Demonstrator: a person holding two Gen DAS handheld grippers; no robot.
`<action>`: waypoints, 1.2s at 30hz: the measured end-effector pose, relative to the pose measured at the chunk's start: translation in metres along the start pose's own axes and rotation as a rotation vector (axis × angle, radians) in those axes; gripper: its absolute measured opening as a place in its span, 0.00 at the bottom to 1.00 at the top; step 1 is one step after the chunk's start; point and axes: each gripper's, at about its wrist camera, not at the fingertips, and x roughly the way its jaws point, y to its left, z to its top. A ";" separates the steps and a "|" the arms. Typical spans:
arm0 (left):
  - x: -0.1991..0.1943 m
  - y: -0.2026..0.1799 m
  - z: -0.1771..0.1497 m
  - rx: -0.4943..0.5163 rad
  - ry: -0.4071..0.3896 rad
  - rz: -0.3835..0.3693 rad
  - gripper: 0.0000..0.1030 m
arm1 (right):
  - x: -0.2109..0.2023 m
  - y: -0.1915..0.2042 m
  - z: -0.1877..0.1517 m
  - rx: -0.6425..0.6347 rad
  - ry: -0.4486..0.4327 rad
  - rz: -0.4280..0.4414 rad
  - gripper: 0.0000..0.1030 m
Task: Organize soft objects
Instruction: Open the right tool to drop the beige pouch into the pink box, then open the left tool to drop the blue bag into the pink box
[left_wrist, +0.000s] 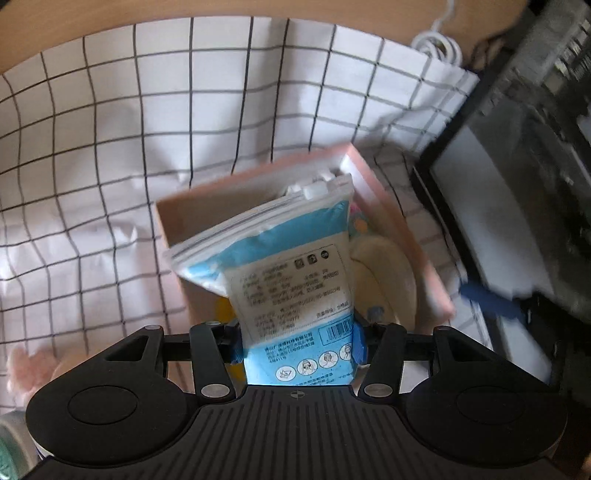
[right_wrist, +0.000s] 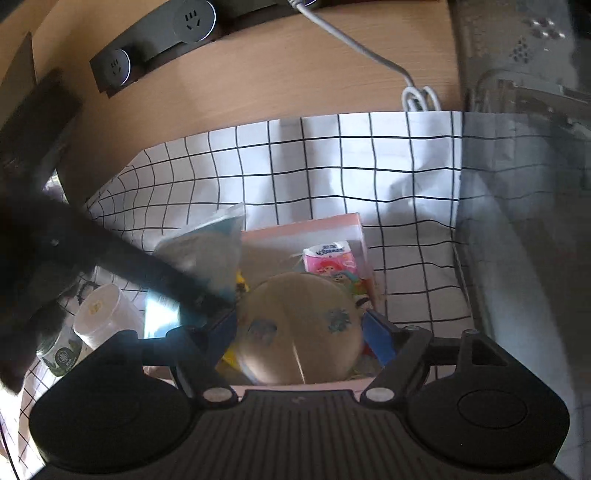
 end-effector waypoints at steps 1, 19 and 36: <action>0.002 0.000 0.006 -0.011 -0.015 -0.008 0.55 | 0.003 0.001 -0.001 -0.002 0.007 0.002 0.74; -0.010 0.026 0.084 -0.006 -0.034 -0.110 0.62 | 0.023 0.003 0.000 0.024 0.080 0.046 0.74; 0.037 0.010 0.078 0.024 0.101 -0.055 0.63 | 0.031 0.002 -0.005 0.035 0.113 0.038 0.74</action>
